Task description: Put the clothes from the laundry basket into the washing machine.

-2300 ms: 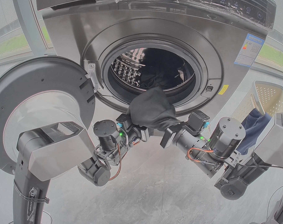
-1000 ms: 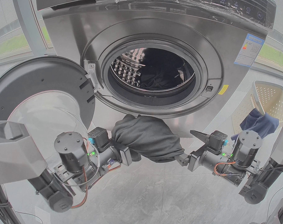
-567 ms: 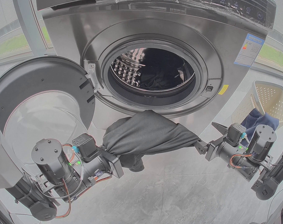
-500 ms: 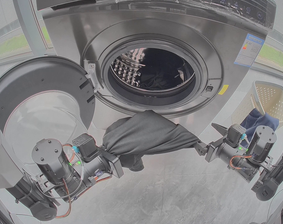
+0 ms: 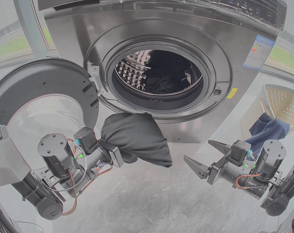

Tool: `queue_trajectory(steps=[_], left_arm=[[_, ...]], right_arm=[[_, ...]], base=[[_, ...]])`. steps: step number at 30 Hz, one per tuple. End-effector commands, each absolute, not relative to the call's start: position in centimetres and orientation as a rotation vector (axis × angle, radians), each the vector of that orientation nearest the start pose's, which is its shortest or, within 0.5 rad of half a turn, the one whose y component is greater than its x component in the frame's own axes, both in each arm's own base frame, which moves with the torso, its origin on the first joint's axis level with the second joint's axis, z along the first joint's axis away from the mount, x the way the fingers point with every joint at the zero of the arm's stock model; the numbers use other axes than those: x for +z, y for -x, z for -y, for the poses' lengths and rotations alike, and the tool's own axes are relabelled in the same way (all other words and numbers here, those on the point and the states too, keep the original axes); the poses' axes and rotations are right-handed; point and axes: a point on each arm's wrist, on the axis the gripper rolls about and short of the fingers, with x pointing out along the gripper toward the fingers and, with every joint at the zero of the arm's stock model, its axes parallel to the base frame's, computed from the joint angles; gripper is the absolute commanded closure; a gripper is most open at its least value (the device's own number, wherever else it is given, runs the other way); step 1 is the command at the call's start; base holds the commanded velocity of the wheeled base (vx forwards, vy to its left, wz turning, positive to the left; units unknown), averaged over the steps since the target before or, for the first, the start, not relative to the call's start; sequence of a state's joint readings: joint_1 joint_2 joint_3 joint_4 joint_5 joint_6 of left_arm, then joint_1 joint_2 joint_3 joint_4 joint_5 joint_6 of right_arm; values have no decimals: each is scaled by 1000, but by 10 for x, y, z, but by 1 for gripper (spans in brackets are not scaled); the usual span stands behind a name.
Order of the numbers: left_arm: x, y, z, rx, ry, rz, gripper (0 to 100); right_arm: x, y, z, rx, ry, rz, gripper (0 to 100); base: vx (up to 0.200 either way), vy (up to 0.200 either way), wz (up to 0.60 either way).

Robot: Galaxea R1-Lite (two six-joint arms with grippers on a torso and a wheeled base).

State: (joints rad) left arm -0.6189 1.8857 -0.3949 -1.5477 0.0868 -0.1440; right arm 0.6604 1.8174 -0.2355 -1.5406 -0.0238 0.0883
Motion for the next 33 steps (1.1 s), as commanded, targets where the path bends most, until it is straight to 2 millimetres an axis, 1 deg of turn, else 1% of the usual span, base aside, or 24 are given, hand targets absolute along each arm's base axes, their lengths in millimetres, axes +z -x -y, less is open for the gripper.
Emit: queue_trajectory(steps=[1,4,8,9,10,14,16,18,22,25,28,29,33], left_arm=[[121,-246,159,-496,162,23,100],[118,-247,159,-492,160,13,100],[116,-244,158,-497,156,-1,100],[116,-241,159,-505,154,-5,100],[115,-239,159,-509,150,-10,100],[113,-236,160,-519,144,-21,100],[113,-235,161,-523,147,-22,100],[113,-235,161,-523,148,-22,100],[113,-235,161,-522,150,-21,100],[113,-236,161,-522,150,-21,100],[113,-235,161,-524,151,-20,100],[113,-235,161,-523,150,-21,100],[114,-235,161,-524,150,-18,100]], right_arm=[[110,-195,-152,640,-71,-75,0],[110,-195,-153,640,-70,-73,0],[114,-201,-151,601,-76,-51,0],[116,-210,-148,510,-81,-31,0],[117,-213,-146,461,-82,-22,0],[110,-215,-142,344,-58,-45,0],[102,-213,-139,319,-39,-80,0],[95,-209,-138,326,-22,-113,0],[94,-206,-140,355,-26,-123,0],[94,-207,-140,386,-38,-126,0],[89,-212,-135,357,-29,-141,0],[88,-213,-133,352,-27,-147,0],[93,-213,-134,357,-29,-123,0]], base=[[0,0,0],[0,0,0],[0,0,0],[0,0,0],[0,0,0],[0,0,0],[0,0,0],[0,0,0],[0,0,0],[0,0,-600],[0,0,-600],[0,0,0],[0,0,0]])
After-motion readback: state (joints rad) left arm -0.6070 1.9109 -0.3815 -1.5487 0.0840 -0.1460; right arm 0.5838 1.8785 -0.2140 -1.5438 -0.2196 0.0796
